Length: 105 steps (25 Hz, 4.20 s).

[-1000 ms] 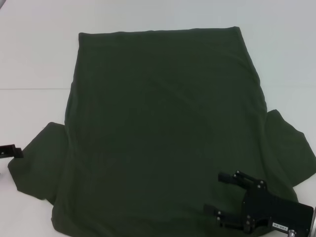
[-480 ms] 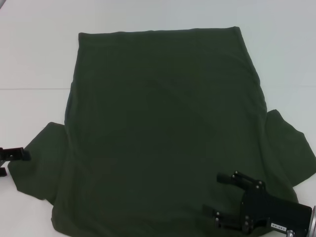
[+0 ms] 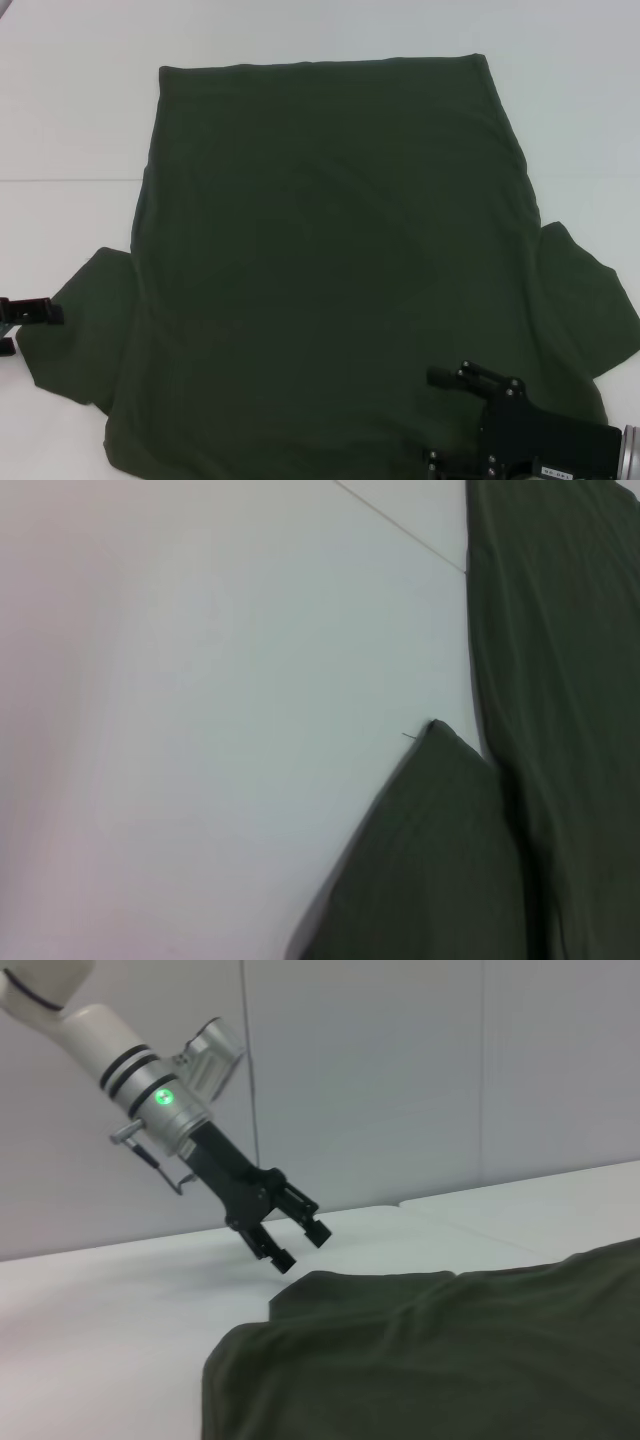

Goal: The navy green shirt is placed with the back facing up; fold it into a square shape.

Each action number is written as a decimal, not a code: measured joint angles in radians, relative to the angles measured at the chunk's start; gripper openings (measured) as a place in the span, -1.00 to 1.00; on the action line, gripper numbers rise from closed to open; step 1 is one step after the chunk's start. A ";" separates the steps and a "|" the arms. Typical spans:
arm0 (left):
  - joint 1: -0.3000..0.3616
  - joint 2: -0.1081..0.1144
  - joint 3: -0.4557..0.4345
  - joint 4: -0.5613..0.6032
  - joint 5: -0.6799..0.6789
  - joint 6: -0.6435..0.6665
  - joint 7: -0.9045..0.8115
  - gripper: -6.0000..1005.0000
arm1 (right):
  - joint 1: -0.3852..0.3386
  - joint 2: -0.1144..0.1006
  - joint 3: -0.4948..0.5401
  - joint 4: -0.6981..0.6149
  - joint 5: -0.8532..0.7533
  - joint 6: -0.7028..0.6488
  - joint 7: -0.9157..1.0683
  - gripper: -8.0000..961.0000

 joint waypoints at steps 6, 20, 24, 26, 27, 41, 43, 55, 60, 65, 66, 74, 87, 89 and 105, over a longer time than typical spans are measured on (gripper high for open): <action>-0.004 0.000 0.001 -0.006 0.000 -0.010 -0.001 0.77 | 0.007 0.001 -0.005 0.000 -0.001 0.000 -0.001 0.91; -0.011 0.002 0.027 -0.034 0.002 -0.033 -0.009 0.76 | 0.009 0.000 0.002 0.001 0.002 0.000 -0.002 0.91; -0.013 0.002 0.030 -0.035 0.003 -0.030 -0.010 0.76 | 0.009 0.001 0.003 0.002 0.005 0.000 -0.002 0.91; -0.014 0.001 0.040 -0.035 0.003 -0.030 -0.011 0.76 | 0.009 0.001 0.003 0.002 0.006 0.000 -0.002 0.91; -0.014 0.000 0.044 -0.035 0.003 -0.031 -0.012 0.76 | 0.009 0.001 0.003 0.002 0.006 0.000 -0.002 0.91; -0.014 0.000 0.050 -0.033 0.014 -0.033 -0.014 0.74 | 0.010 0.002 0.003 0.001 0.007 0.000 -0.002 0.91; -0.014 0.001 0.050 -0.030 0.021 -0.034 -0.019 0.74 | 0.010 0.002 0.003 0.001 0.007 0.000 -0.002 0.91; -0.023 0.002 0.050 -0.030 0.041 -0.031 -0.029 0.73 | 0.011 0.002 0.003 -0.001 0.007 0.000 -0.002 0.91; -0.023 0.000 0.053 -0.033 0.041 -0.035 -0.029 0.73 | 0.011 0.002 0.003 0.001 0.007 0.000 -0.002 0.91; -0.022 0.000 0.054 -0.033 0.041 -0.036 -0.031 0.72 | 0.011 0.002 0.003 -0.001 0.007 0.000 -0.002 0.91; -0.021 0.000 0.054 -0.033 0.041 -0.037 -0.031 0.72 | 0.011 0.002 0.003 -0.001 0.007 0.000 -0.002 0.91; -0.024 -0.003 0.065 -0.038 0.043 -0.046 -0.032 0.71 | 0.011 0.002 0.003 -0.002 0.007 0.000 -0.003 0.91; -0.027 -0.006 0.079 -0.040 0.034 -0.047 -0.038 0.70 | 0.011 0.002 0.003 -0.002 0.007 0.000 -0.004 0.91; -0.028 -0.005 0.075 -0.039 0.035 -0.048 -0.038 0.70 | 0.011 0.002 0.003 -0.002 0.007 0.000 -0.004 0.91; -0.029 0.001 0.077 -0.029 0.059 -0.047 -0.054 0.69 | 0.011 0.002 0.003 -0.002 0.007 0.000 -0.004 0.91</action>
